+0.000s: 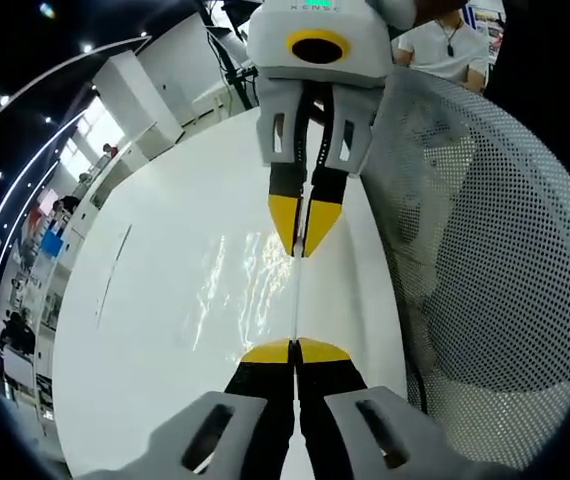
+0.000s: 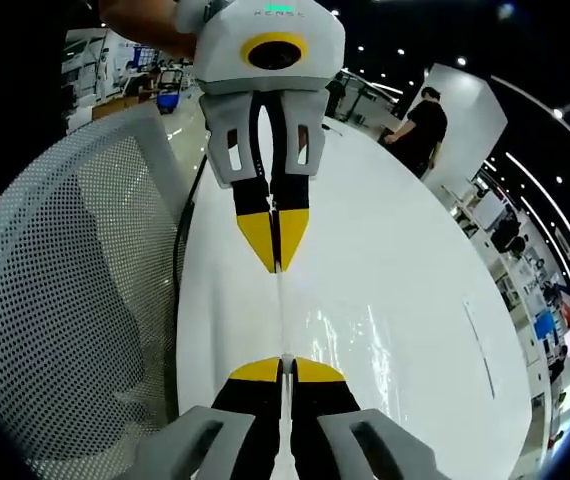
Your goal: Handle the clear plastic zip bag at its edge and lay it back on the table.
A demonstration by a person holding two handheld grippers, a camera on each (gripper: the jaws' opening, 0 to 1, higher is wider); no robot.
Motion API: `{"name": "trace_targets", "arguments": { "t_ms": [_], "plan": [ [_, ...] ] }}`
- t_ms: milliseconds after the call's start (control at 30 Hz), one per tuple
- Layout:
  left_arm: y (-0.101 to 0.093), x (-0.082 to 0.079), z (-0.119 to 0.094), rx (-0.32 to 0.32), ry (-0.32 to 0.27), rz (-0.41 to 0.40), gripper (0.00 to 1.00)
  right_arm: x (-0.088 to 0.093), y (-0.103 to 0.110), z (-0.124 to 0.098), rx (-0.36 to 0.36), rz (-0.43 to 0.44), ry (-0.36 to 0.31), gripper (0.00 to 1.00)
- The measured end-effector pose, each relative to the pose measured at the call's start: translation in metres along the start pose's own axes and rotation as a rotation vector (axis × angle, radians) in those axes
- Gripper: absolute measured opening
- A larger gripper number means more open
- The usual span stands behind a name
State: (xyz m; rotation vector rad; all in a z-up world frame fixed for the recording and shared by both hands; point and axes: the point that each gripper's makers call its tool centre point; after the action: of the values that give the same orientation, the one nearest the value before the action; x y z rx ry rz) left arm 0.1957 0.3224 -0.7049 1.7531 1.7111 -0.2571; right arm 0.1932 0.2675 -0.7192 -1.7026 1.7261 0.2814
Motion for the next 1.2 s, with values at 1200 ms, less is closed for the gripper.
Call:
{"name": "trace_targets", "arguments": {
  "t_ms": [1200],
  "plan": [
    [0.007,0.025,-0.017,-0.047,0.025,-0.042,0.00,0.016,-0.004,-0.006,0.009,0.001,0.021,0.00]
  ]
}}
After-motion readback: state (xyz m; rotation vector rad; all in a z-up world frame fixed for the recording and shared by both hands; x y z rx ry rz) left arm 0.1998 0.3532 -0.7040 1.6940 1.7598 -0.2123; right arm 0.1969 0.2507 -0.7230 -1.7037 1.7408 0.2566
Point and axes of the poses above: the point that each gripper's makers call its tool centre point, and the gripper's own axes: z roughly forward along the fingers, y roughly to its left, x roughly out of its underside, and after that the axes turned 1 degree about -x, right-handed
